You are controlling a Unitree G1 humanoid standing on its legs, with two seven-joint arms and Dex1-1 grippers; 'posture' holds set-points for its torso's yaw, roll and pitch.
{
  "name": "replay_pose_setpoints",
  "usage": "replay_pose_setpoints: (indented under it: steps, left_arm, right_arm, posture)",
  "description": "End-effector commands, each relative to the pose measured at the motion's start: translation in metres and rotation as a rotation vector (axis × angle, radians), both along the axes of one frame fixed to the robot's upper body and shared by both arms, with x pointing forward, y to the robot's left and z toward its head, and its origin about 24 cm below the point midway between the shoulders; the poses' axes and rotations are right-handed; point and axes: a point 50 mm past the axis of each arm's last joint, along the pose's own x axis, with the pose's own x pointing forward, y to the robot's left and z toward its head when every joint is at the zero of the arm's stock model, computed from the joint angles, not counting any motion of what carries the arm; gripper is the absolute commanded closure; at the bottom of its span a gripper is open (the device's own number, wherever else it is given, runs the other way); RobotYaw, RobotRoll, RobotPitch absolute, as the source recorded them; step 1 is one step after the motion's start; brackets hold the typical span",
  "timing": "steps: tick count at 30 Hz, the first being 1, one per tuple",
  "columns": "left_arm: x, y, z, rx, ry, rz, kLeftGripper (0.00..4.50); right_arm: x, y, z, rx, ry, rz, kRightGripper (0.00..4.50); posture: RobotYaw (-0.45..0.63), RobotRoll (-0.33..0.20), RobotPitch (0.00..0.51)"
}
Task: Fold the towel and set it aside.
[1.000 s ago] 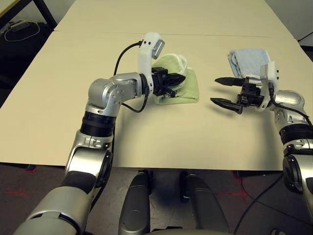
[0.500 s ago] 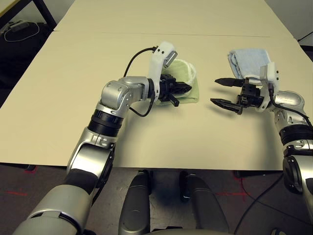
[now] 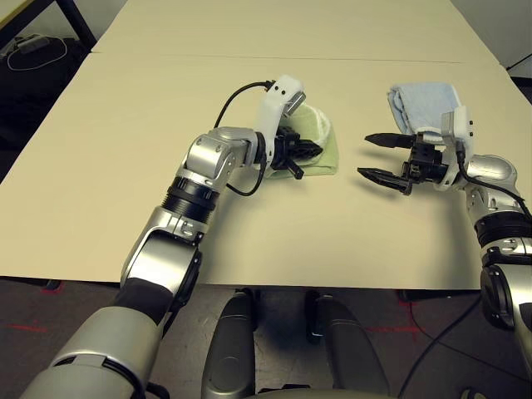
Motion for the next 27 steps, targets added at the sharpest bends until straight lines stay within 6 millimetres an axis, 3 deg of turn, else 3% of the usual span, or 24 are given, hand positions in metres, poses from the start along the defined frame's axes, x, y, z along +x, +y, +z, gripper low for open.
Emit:
replay_pose_setpoints:
  steps: [1,10,14,23,27]
  left_arm:
    - [-0.003,-0.007,-0.004,0.039,0.015,-0.055,4.49]
    - [0.000,-0.008,-0.014,0.088,0.035,-0.048,4.49]
    - [0.004,-0.007,-0.014,0.085,0.016,-0.015,3.46]
    - [0.011,-0.003,-0.008,0.069,-0.032,0.036,0.15]
    - [0.004,-0.001,-0.004,0.059,0.007,-0.032,0.04]
  right_arm:
    - [-0.001,0.000,-0.001,-0.012,0.002,0.005,0.00]
    - [-0.002,0.000,-0.001,-0.010,0.002,0.008,0.00]
    - [-0.002,0.000,-0.001,-0.011,0.003,0.007,0.00]
    - [-0.001,0.001,-0.001,-0.013,0.004,0.008,0.00]
    - [0.000,0.002,0.000,-0.014,0.003,0.005,0.00]
  posture:
    - [0.14,0.000,0.199]
    - [0.14,0.000,0.201]
    - [0.14,0.000,0.201]
    - [0.14,0.000,0.201]
    - [0.15,0.000,0.199]
